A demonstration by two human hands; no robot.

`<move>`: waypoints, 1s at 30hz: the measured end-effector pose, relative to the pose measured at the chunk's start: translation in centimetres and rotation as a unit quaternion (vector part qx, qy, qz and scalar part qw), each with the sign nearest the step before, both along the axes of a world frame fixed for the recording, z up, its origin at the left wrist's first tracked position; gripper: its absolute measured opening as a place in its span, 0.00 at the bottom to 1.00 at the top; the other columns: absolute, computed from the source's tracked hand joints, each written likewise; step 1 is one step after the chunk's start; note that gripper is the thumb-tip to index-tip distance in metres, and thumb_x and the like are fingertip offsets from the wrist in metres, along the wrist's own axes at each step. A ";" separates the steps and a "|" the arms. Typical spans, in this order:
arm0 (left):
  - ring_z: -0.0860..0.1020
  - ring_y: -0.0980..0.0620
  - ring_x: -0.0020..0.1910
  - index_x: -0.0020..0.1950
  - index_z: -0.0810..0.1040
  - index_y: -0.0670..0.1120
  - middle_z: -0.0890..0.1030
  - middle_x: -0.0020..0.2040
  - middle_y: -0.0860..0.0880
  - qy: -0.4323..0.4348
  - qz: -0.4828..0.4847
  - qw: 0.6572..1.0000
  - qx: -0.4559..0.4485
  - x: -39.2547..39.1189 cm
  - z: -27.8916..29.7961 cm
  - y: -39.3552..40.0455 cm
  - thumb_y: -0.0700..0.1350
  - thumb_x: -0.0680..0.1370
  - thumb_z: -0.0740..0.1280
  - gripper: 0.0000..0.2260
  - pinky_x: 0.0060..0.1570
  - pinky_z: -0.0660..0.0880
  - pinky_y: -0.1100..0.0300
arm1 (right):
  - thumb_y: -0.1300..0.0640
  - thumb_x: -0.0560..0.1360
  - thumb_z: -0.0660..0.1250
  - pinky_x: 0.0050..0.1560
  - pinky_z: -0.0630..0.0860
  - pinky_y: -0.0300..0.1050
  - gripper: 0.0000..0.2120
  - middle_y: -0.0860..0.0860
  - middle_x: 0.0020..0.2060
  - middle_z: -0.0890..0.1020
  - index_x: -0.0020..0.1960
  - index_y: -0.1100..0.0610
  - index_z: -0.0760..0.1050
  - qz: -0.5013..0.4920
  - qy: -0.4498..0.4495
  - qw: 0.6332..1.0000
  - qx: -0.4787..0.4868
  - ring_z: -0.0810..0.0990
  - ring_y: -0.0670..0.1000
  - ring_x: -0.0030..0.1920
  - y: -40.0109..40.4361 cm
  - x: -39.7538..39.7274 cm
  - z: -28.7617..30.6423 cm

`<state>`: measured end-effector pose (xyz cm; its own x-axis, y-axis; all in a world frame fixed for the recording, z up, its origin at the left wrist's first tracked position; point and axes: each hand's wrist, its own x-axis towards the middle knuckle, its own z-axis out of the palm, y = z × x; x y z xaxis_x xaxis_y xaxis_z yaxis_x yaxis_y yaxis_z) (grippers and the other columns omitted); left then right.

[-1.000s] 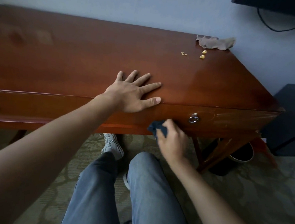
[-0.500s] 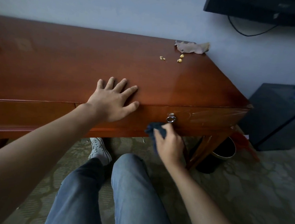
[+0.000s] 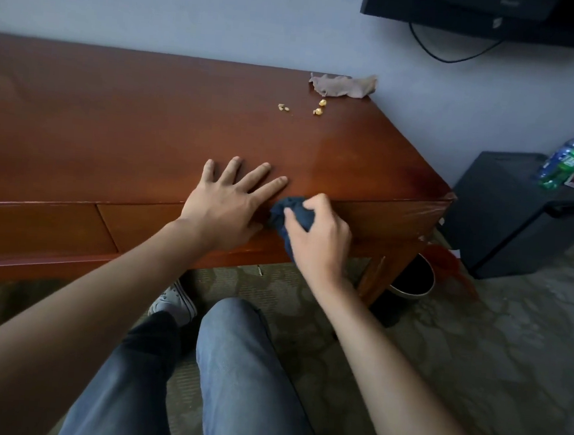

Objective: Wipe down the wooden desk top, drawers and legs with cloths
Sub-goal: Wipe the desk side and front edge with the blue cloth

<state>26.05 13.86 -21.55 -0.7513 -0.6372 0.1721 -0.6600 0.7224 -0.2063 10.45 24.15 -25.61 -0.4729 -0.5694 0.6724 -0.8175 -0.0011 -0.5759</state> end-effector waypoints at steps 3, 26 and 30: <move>0.49 0.37 0.83 0.82 0.36 0.63 0.45 0.85 0.52 0.006 0.003 1.000 0.002 0.1 -0.1 0.0 0.65 0.81 0.60 0.39 0.76 0.53 0.30 | 0.49 0.75 0.75 0.35 0.74 0.45 0.13 0.50 0.37 0.83 0.44 0.56 0.73 0.022 -0.003 1.000 0.008 0.81 0.53 0.38 0.1 -1.1 -0.6; 0.54 0.32 0.81 0.84 0.44 0.56 0.52 0.85 0.46 0.008 0.047 0.998 -0.038 -1.4 -0.7 1.4 0.66 0.77 0.68 0.45 0.74 0.56 0.28 | 0.54 0.76 0.75 0.36 0.78 0.46 0.09 0.50 0.45 0.82 0.50 0.56 0.76 0.043 0.011 0.996 0.083 0.81 0.51 0.42 2.4 -4.7 -8.1; 0.53 0.37 0.82 0.84 0.49 0.46 0.54 0.84 0.41 0.008 0.013 0.998 -0.058 -2.6 -0.8 2.5 0.65 0.79 0.64 0.43 0.77 0.54 0.33 | 0.52 0.77 0.73 0.39 0.79 0.48 0.07 0.49 0.45 0.85 0.51 0.52 0.78 -0.010 0.001 0.995 0.100 0.83 0.53 0.44 2.9 -7.9 -7.7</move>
